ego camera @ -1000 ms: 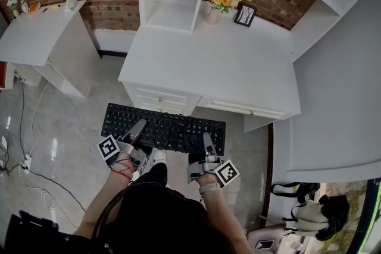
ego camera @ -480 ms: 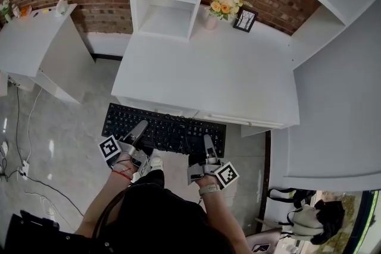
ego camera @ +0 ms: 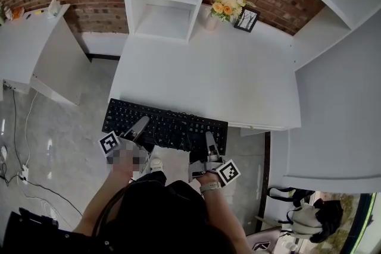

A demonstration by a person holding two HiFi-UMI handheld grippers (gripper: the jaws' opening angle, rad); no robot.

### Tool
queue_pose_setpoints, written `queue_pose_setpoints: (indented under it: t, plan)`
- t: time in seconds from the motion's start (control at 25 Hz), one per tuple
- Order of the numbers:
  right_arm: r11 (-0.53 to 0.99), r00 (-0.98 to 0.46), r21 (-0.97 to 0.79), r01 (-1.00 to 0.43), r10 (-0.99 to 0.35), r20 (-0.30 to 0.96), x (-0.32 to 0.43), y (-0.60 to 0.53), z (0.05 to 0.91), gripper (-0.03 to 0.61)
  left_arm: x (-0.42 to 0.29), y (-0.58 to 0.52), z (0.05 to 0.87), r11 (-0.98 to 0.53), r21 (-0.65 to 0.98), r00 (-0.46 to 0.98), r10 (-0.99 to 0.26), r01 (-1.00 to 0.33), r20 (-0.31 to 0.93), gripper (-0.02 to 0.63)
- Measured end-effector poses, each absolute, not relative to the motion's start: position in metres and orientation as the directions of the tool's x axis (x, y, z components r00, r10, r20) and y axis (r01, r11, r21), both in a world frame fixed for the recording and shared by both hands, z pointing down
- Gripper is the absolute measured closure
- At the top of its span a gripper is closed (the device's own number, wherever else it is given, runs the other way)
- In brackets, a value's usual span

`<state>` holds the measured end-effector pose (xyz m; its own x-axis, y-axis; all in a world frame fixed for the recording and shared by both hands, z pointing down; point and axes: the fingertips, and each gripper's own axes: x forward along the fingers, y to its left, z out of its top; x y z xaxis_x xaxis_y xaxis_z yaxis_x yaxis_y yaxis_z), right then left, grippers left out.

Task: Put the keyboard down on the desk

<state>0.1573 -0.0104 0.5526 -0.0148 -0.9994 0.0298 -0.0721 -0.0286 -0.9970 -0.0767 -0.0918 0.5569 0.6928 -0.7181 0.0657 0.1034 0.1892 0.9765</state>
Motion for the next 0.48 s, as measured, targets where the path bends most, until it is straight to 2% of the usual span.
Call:
queue_pose_setpoints:
  t: [0.48]
  plan:
    - [-0.049,-0.015,-0.997,-0.057,-0.999,0.050,0.163,-0.026,0.560,0.500,-0.070,-0.108,0.562,0.209,0.974,0.695,-0.713,0.091,0.089,0.514]
